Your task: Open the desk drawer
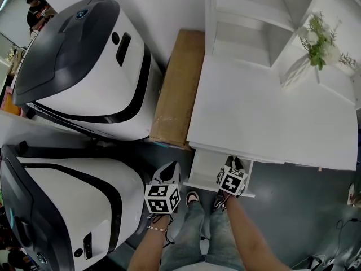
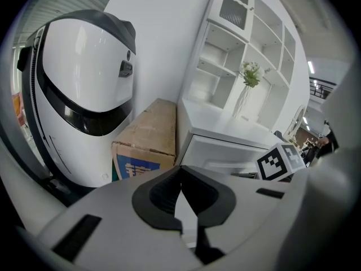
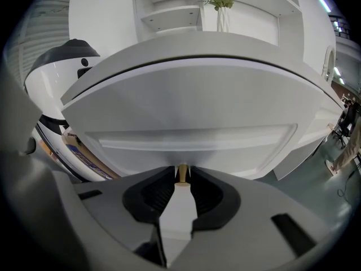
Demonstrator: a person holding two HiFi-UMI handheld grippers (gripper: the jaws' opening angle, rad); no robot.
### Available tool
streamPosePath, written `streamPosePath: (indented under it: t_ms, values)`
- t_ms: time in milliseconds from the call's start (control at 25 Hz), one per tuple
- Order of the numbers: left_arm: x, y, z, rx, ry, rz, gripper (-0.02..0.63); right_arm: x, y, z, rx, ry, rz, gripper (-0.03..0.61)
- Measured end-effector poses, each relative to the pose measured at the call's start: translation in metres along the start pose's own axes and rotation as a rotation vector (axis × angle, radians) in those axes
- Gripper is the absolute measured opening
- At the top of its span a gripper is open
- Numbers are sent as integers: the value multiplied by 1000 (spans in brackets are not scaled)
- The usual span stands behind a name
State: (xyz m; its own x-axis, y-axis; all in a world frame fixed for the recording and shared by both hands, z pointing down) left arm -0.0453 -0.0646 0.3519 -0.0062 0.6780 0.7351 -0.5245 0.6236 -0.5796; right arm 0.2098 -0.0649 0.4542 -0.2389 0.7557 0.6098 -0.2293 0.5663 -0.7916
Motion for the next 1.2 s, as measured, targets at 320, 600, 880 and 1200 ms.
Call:
streamPosePath:
  t_ms: [320,600,880,1200]
  values:
    - [7,7,-4,0,10,0,18,0,0,0,-4,10,13,91]
    - [18,16,-6,-4,17,0,18,0,0,0,-7,4,17,86]
    - [31,29,-5,-15,30,3,18,2,2,-1,-4,0,19,81]
    - [40,40,-3,-32,51,-11,18,14,11,-1,-5,9,16,81]
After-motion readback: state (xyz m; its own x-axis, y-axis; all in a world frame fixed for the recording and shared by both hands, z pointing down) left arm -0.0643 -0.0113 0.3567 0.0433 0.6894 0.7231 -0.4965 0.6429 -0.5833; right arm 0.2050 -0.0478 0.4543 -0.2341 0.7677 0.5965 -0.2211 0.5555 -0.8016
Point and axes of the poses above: the fingertips, and each gripper's own axes: y backward along the fingers, z to its left, x out of its underside, the point moved 6 cm from there along y, backward along the fingers, and after that the axes turned 9 degrees about x, right-handed, at the moved point
